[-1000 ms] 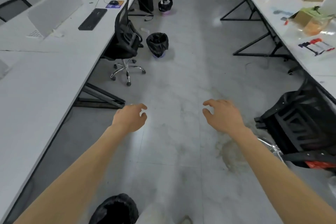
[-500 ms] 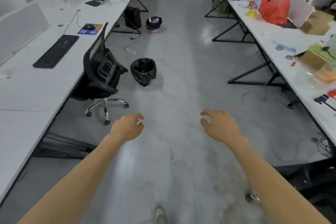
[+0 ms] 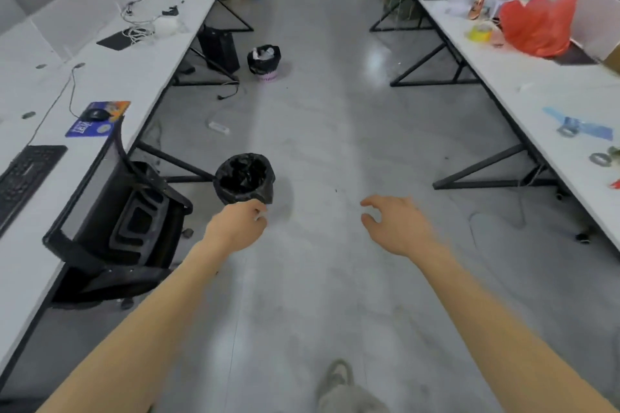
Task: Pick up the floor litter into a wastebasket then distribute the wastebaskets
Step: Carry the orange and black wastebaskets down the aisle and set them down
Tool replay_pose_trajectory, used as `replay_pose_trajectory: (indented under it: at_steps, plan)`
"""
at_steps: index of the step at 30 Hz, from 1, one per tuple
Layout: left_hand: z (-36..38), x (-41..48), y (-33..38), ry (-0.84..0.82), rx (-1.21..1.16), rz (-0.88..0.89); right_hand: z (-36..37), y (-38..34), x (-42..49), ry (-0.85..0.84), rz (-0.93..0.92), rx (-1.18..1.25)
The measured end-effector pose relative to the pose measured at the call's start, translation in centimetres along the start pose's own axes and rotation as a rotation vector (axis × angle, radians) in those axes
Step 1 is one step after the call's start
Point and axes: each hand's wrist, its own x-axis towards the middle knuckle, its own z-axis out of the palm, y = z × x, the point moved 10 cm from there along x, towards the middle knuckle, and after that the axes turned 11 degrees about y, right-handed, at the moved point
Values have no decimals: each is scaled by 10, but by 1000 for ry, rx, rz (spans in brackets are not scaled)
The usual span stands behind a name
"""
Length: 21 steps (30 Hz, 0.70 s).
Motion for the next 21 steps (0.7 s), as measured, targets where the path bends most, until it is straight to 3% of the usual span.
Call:
replay_pose_trajectory:
  at_steps: [9,21]
  plan:
    - [-42,285,32,11,-58,-24,-27,-30,320,38,-75,-9]
    - [-87,684,84,-46,-43,25,-36,-35,685,74,17,16]
